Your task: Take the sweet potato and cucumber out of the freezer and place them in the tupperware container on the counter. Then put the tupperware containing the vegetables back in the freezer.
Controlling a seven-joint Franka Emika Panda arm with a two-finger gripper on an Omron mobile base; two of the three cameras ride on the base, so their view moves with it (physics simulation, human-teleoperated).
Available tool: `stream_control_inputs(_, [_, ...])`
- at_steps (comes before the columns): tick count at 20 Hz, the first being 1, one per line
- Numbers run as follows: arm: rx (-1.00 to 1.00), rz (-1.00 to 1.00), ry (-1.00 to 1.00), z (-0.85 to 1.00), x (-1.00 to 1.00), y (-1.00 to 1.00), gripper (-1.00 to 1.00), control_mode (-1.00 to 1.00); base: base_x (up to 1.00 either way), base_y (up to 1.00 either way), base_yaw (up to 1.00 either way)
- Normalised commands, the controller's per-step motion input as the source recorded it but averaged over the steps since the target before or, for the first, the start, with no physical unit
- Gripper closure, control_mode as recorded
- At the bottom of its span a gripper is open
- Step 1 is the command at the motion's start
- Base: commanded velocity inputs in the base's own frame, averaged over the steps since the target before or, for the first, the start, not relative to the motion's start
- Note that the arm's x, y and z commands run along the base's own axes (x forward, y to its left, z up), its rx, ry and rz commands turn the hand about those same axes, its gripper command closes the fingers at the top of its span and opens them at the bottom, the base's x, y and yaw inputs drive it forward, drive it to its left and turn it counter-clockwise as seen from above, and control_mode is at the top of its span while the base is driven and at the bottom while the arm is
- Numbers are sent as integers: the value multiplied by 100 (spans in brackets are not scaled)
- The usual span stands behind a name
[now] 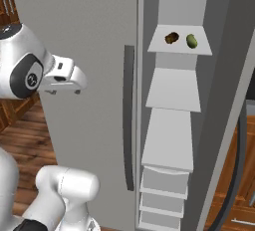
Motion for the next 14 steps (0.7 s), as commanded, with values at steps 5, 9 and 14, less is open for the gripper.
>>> stream_control_inputs(5, [3,0,0,0,-47,-1,-100,-100,0,0,0])
stream_control_inputs(9, [5,0,1,0,-32,0,-100,-100,0,0,0])
stream_control_inputs(14, [2,0,0,0,-13,-1,-100,100,-3,-7,0])
